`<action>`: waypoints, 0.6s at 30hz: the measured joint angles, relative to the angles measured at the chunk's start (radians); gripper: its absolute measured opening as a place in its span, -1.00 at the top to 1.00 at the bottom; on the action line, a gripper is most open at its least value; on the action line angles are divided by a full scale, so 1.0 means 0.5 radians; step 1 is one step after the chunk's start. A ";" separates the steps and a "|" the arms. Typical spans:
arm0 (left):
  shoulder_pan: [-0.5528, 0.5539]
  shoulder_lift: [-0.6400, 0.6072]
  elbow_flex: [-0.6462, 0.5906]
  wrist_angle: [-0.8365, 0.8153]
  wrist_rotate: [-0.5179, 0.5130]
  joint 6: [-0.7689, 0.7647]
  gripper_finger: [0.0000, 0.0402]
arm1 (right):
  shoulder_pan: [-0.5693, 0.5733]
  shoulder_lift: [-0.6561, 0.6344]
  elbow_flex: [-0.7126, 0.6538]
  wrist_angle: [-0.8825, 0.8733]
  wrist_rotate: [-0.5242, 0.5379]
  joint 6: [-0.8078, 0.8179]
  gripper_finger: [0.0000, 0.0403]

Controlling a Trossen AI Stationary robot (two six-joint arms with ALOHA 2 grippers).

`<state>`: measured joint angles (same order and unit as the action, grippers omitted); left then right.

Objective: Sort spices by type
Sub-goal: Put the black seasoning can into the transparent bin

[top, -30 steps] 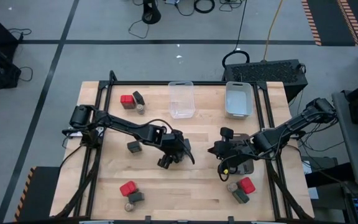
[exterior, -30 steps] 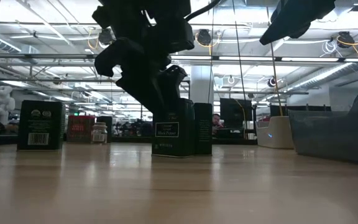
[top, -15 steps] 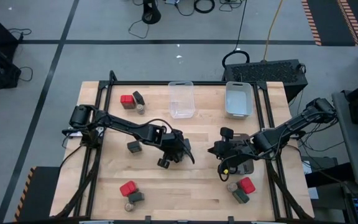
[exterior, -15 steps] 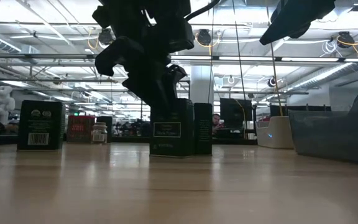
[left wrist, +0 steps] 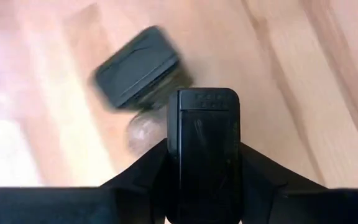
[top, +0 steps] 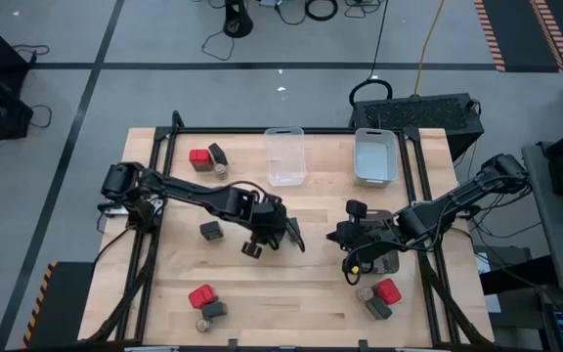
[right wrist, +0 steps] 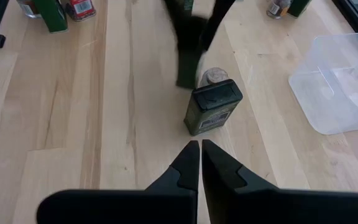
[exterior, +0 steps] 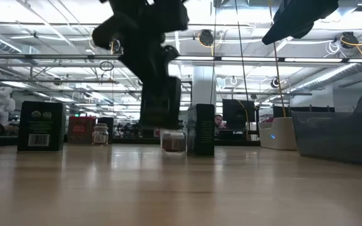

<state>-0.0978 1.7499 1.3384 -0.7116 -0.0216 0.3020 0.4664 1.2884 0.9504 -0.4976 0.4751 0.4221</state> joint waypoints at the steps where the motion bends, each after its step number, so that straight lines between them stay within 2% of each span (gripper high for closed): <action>1: 0.024 -0.043 0.001 -0.021 0.000 0.001 0.32 | 0.000 0.000 0.000 0.000 -0.001 -0.001 1.00; 11: 0.356 -0.470 0.005 -0.084 0.034 0.071 0.33 | 0.000 0.000 0.000 -0.003 -0.002 -0.016 1.00; 18: 0.672 -0.509 0.005 0.062 0.041 0.271 0.33 | 0.000 0.001 0.000 0.005 0.001 -0.046 1.00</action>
<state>0.2381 1.4953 1.3407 -0.6808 -0.0010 0.4376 0.4664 1.2888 0.9504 -0.4953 0.4758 0.3992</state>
